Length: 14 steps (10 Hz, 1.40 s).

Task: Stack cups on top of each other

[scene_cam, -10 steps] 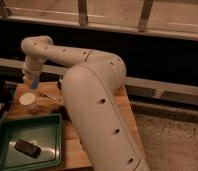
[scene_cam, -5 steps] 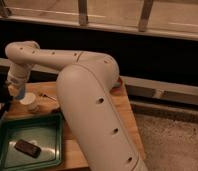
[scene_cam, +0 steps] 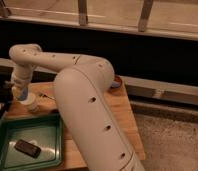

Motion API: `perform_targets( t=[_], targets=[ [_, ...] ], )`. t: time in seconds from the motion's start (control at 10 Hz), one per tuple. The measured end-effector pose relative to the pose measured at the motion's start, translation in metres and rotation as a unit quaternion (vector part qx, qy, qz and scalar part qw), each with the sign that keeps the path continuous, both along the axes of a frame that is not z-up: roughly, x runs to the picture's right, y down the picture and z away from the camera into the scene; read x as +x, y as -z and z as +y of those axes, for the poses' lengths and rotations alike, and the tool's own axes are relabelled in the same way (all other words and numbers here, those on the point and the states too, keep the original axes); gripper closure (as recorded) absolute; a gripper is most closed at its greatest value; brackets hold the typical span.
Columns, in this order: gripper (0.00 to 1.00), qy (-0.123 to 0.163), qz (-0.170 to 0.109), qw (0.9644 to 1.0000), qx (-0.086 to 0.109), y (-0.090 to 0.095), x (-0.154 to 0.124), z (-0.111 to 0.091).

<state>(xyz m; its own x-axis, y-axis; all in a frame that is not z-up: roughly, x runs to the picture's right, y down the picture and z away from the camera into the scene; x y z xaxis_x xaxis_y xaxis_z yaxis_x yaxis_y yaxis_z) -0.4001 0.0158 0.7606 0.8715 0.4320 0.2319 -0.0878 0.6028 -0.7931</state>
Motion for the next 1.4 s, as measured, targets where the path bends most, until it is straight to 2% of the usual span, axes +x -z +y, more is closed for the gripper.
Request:
perform_targets(
  t=[0.2,0.5,0.8,1.1,1.4],
  targets=[
    [0.38,-0.002,0.001,1.0000,-0.008,-0.005,0.002,0.003],
    [0.37,-0.002,0.009,0.9999,-0.010,-0.012,0.000,0.007],
    [0.37,-0.012,0.022,0.9997,-0.002,-0.021,0.007,0.001],
    [0.37,-0.021,0.030,0.9992,0.017,-0.023,0.009,-0.011],
    [0.37,-0.041,0.055,0.9959,0.058,-0.034,0.023,-0.046]
  ],
)
